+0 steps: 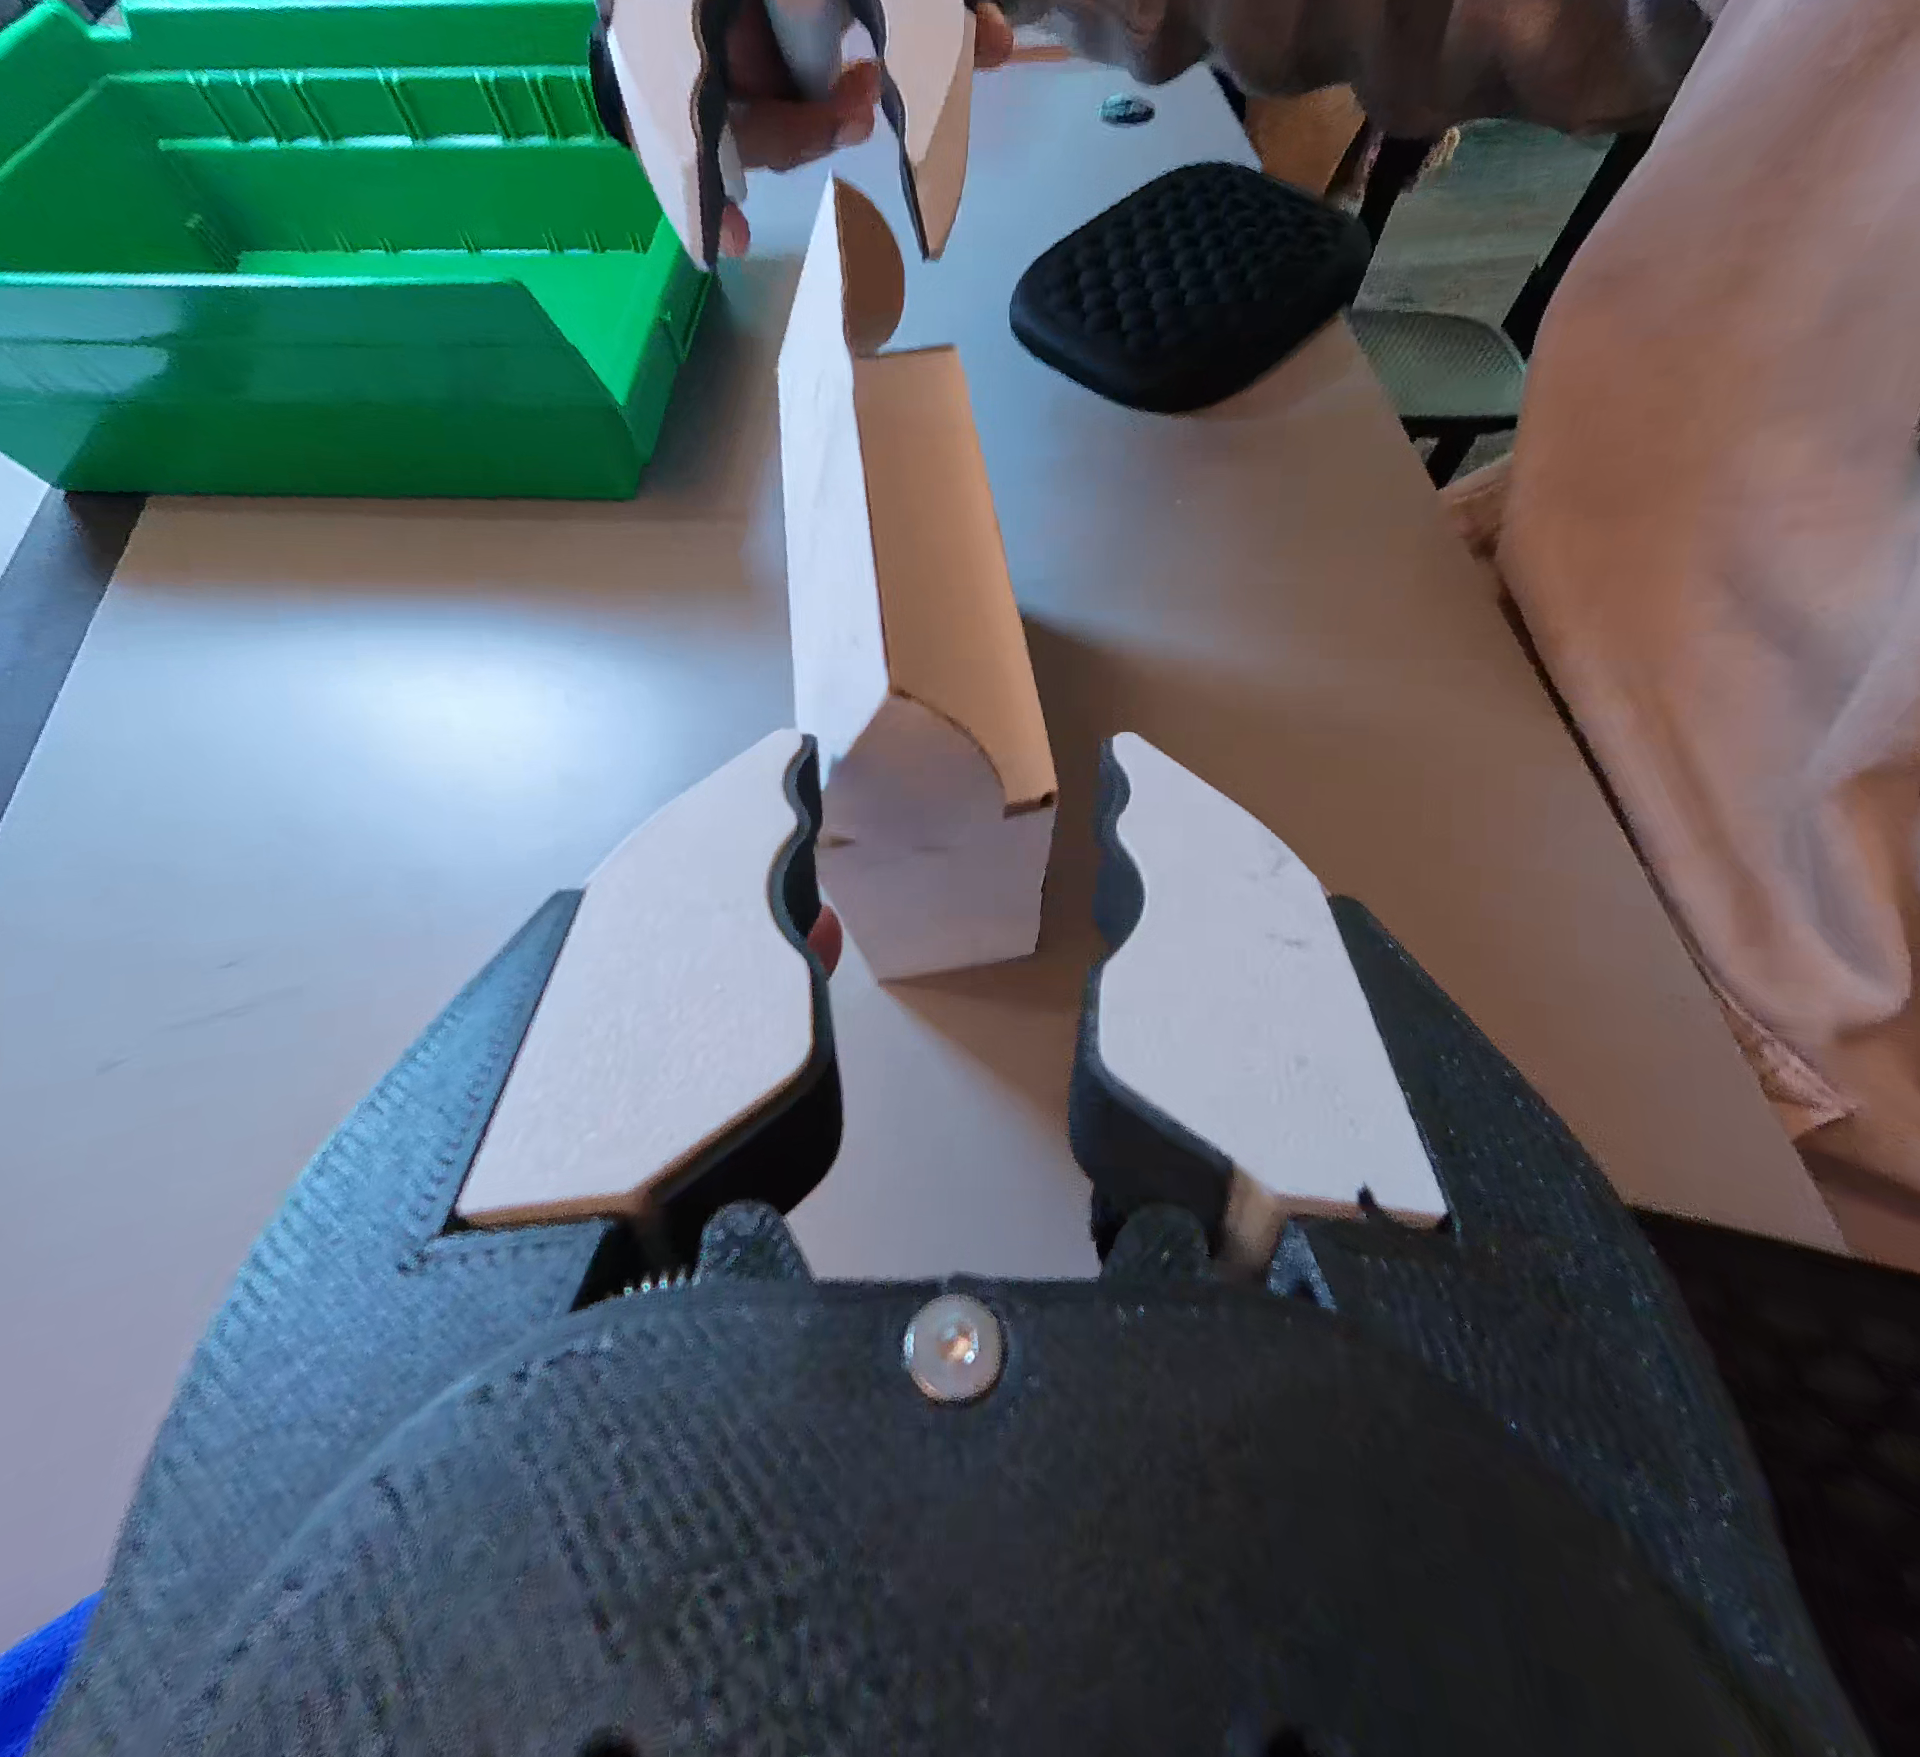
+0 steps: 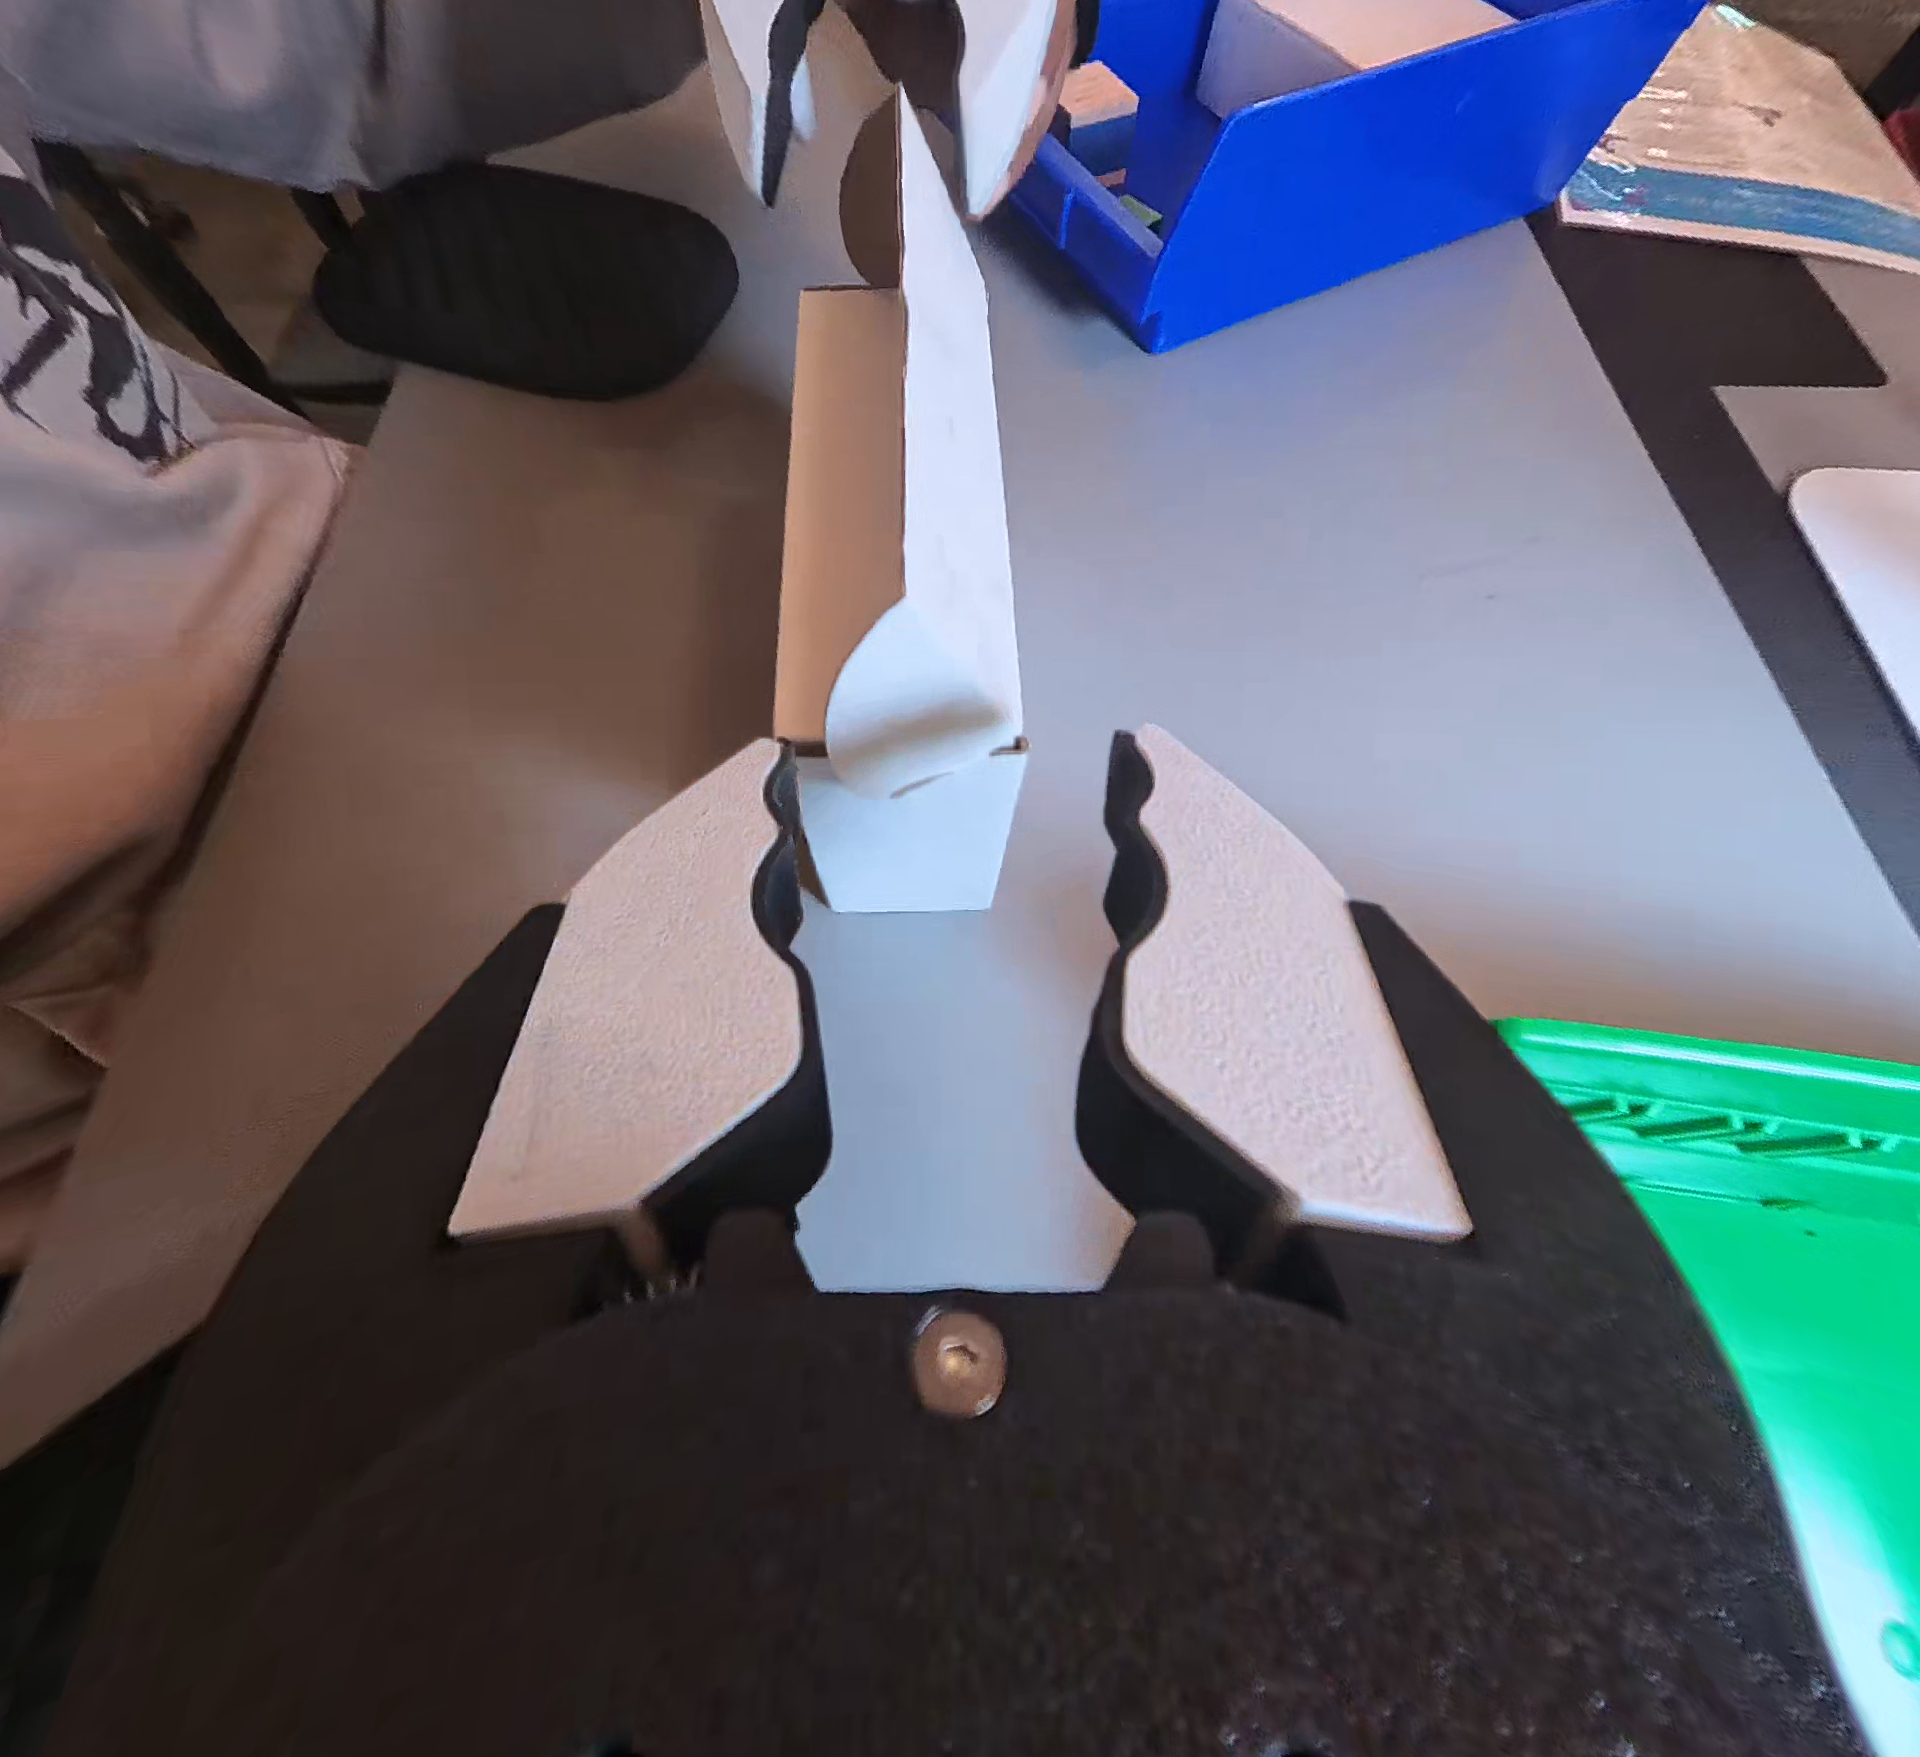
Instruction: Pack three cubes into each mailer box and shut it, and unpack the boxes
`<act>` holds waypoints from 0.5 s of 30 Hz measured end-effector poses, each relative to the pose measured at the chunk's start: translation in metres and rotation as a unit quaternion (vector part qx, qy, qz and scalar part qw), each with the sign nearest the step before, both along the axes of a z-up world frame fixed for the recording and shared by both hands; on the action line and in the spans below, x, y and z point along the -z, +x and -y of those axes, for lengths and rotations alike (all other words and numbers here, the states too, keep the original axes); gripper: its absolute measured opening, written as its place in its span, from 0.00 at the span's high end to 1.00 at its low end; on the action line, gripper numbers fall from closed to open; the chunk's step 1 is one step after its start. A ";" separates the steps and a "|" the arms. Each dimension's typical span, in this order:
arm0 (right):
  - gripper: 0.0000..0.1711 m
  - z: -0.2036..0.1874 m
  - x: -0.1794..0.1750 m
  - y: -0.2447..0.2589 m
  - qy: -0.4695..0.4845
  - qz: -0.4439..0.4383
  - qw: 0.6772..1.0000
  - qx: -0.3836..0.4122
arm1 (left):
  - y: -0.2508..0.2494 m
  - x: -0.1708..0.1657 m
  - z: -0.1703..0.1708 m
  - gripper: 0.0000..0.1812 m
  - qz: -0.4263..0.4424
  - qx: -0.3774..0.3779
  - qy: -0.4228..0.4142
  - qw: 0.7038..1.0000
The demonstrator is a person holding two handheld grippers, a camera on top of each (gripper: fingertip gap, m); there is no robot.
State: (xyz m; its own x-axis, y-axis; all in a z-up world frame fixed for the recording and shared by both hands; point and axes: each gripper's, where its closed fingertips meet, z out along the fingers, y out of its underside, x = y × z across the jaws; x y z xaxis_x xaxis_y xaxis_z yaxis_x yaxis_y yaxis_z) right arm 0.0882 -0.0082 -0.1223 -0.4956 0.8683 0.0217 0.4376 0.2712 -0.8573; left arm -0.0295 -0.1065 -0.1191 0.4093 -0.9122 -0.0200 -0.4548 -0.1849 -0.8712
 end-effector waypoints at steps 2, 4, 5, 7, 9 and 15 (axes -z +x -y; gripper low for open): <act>0.67 0.000 0.001 -0.002 -0.003 -0.004 1.000 -0.008 | -0.006 0.004 -0.004 0.71 -0.008 -0.002 -0.008 1.000; 0.69 0.002 0.001 -0.006 -0.010 -0.008 1.000 -0.016 | -0.005 0.006 -0.006 0.72 -0.003 0.004 -0.009 1.000; 0.71 0.004 0.000 -0.007 -0.017 -0.011 1.000 -0.020 | -0.002 0.007 -0.006 0.72 -0.005 0.010 -0.007 1.000; 0.74 0.009 -0.002 -0.010 -0.035 -0.015 0.999 -0.031 | 0.002 0.007 -0.006 0.75 -0.003 0.022 -0.006 1.000; 0.78 0.011 -0.002 -0.011 -0.045 -0.011 0.998 -0.035 | 0.003 0.007 -0.009 0.79 0.000 0.024 0.000 1.000; 0.82 0.016 -0.004 -0.013 -0.077 0.005 0.997 -0.028 | 0.004 0.004 -0.013 0.80 0.002 0.022 -0.003 1.000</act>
